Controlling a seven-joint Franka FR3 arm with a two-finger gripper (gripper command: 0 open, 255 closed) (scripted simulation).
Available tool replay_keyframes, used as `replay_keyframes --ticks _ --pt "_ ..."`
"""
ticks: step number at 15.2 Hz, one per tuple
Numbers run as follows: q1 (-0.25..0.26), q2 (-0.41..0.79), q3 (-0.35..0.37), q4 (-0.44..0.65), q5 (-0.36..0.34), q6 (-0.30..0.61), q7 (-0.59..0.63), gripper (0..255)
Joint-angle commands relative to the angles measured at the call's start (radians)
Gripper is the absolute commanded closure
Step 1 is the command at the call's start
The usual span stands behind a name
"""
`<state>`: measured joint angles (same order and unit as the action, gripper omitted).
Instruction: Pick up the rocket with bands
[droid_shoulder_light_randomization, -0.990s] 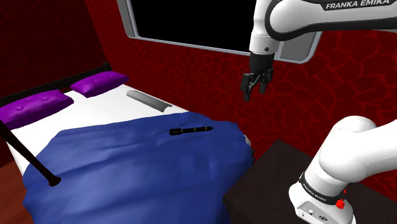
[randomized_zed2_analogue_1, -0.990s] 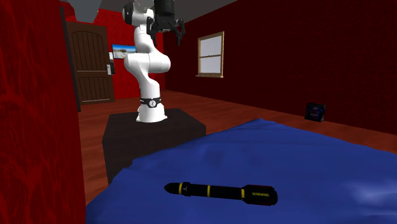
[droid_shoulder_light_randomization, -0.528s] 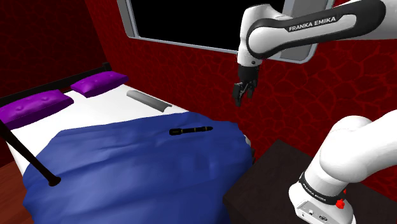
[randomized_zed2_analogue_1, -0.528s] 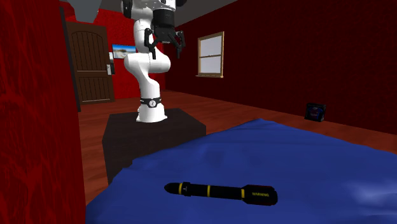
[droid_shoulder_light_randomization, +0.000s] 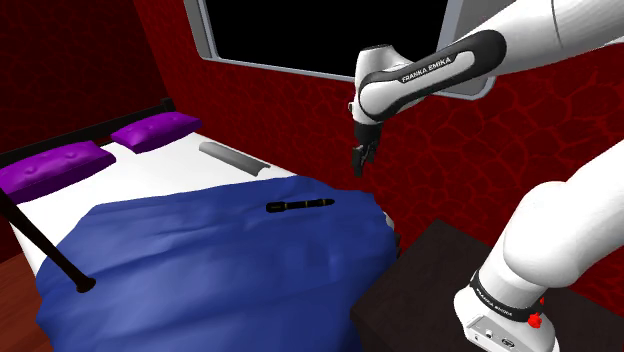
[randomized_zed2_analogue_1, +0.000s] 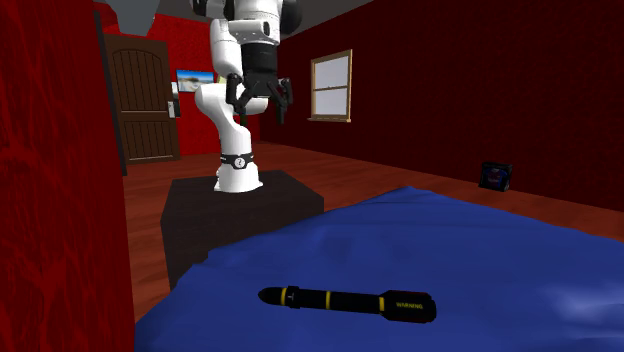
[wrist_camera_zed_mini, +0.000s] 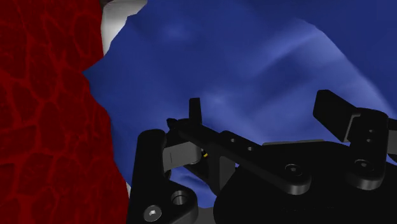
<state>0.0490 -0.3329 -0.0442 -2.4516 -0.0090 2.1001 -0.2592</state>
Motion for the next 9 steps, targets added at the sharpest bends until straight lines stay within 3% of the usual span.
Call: replay_keyframes --ticks 1,9 --pt "0.008 0.087 -0.007 0.031 -0.005 0.061 -0.051 0" --pt "0.023 0.404 -0.013 0.187 -0.012 0.239 -0.243 0"
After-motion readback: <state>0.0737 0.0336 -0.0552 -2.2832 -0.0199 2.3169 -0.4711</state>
